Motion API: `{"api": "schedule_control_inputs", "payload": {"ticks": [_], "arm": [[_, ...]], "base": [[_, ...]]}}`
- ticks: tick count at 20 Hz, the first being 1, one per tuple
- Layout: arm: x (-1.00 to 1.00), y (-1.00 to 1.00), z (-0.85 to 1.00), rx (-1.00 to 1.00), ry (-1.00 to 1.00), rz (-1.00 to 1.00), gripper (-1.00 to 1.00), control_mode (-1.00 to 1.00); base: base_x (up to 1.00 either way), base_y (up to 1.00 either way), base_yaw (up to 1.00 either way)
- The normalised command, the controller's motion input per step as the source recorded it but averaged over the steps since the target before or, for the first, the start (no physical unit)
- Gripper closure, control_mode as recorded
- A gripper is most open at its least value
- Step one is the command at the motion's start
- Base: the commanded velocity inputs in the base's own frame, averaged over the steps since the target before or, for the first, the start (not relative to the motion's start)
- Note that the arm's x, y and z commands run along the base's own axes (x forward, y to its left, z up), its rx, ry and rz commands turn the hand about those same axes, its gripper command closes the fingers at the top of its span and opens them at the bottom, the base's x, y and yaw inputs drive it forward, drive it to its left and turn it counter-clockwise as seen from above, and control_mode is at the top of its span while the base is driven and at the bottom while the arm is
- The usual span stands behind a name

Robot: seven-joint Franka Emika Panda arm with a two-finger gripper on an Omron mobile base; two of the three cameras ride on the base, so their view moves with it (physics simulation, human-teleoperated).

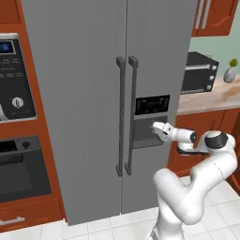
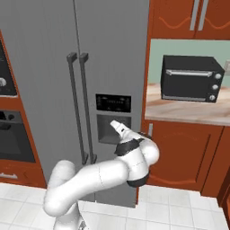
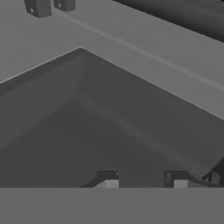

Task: The ice cube tray has been filled with water. Take the tray and place it in the freezer to make ice. Close the freezer door after placing the tray.

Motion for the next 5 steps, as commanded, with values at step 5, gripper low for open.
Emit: {"api": "schedule_control_inputs", "payload": {"ticks": [5], "arm": [[0.17, 0.0, 0.31, 0.0, 0.13, -0.31, -1.0, -1.0]], "base": [[0.0, 0.0, 0.0]]}}
